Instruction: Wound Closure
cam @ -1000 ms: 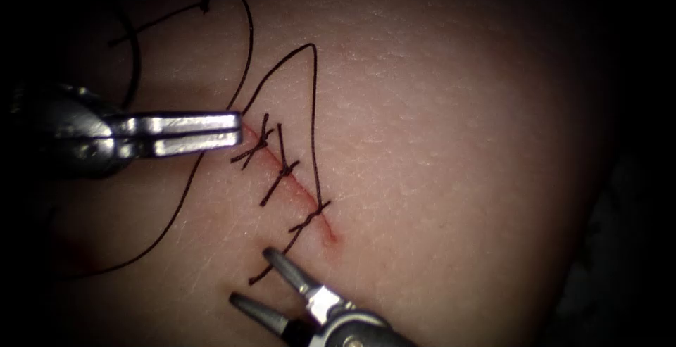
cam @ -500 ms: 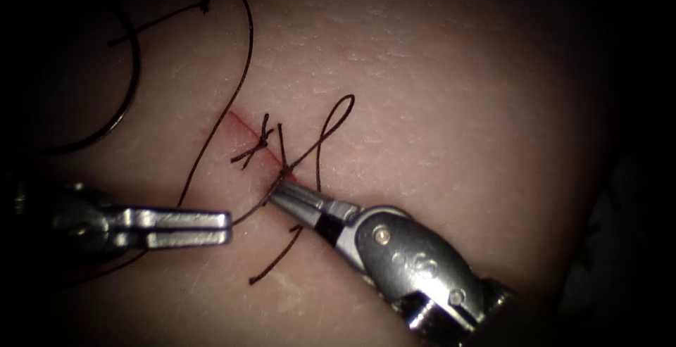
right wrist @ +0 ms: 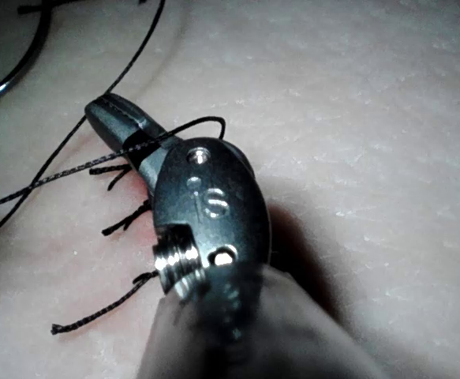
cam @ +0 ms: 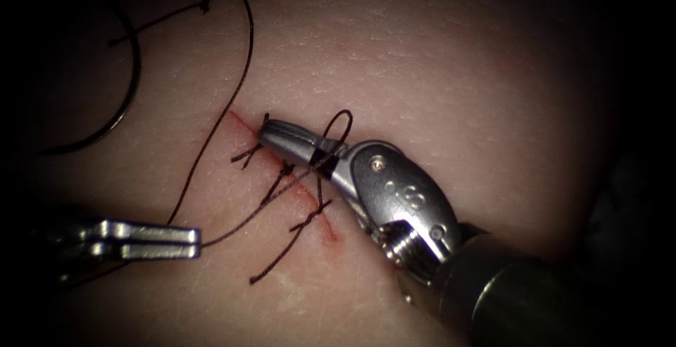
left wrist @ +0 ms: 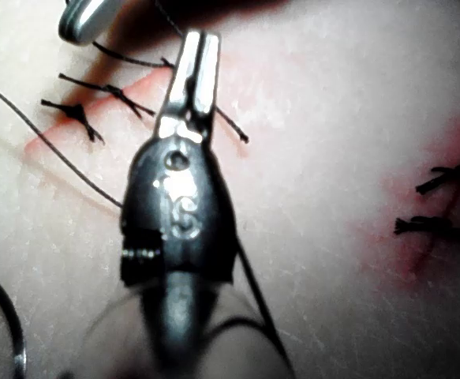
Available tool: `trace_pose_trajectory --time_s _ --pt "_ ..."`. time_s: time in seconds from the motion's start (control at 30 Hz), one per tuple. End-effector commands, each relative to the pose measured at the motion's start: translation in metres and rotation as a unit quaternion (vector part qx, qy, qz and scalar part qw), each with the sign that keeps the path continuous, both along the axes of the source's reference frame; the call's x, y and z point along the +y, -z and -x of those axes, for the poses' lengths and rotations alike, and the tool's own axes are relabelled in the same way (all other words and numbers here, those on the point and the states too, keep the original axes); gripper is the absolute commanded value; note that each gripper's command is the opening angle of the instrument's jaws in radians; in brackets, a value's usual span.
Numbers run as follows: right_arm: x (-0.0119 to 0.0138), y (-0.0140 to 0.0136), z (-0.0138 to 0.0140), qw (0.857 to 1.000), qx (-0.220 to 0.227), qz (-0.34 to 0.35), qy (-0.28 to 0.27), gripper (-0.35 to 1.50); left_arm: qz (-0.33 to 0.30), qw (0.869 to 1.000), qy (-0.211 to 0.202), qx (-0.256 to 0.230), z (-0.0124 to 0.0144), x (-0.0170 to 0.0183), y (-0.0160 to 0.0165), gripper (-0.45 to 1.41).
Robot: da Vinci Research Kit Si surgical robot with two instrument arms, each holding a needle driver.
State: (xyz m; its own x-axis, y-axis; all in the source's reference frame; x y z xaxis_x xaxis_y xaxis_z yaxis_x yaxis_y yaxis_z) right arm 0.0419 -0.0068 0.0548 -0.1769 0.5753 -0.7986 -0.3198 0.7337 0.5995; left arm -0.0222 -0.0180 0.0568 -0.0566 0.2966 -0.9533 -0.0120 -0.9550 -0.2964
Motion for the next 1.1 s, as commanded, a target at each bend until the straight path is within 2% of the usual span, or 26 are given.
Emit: trace_pose_trajectory --time_s 0.03,0.2,0.33,0.5,0.73,1.1 --pt "-0.0004 -0.0005 -0.0019 1.000 0.023 -0.006 0.010 -0.35 -0.006 1.000 -0.002 0.007 0.0004 -0.0007 -0.0015 -0.45" --pt "-0.0001 -0.0005 -0.0034 0.995 0.076 -0.004 0.064 -0.35 -0.007 1.000 -0.001 0.030 0.0002 0.0000 -0.0044 -0.45" --pt "0.0002 -0.0003 -0.0041 0.988 0.098 -0.008 0.123 -0.35 -0.010 0.999 -0.003 0.042 -0.0001 0.0005 -0.0067 -0.45" --pt "0.0005 0.0000 -0.0042 0.974 0.096 -0.011 0.204 -0.35 -0.013 0.999 -0.001 0.052 -0.0008 0.0015 -0.0085 -0.45" --pt "0.0009 0.0003 -0.0028 0.968 0.085 0.002 0.235 -0.35 -0.017 0.998 0.003 0.056 -0.0013 0.0028 -0.0095 -0.45" --pt "0.0005 0.0006 -0.0029 0.947 0.090 0.033 0.307 -0.35 -0.026 0.998 0.005 0.063 0.0008 0.0042 -0.0115 -0.45"
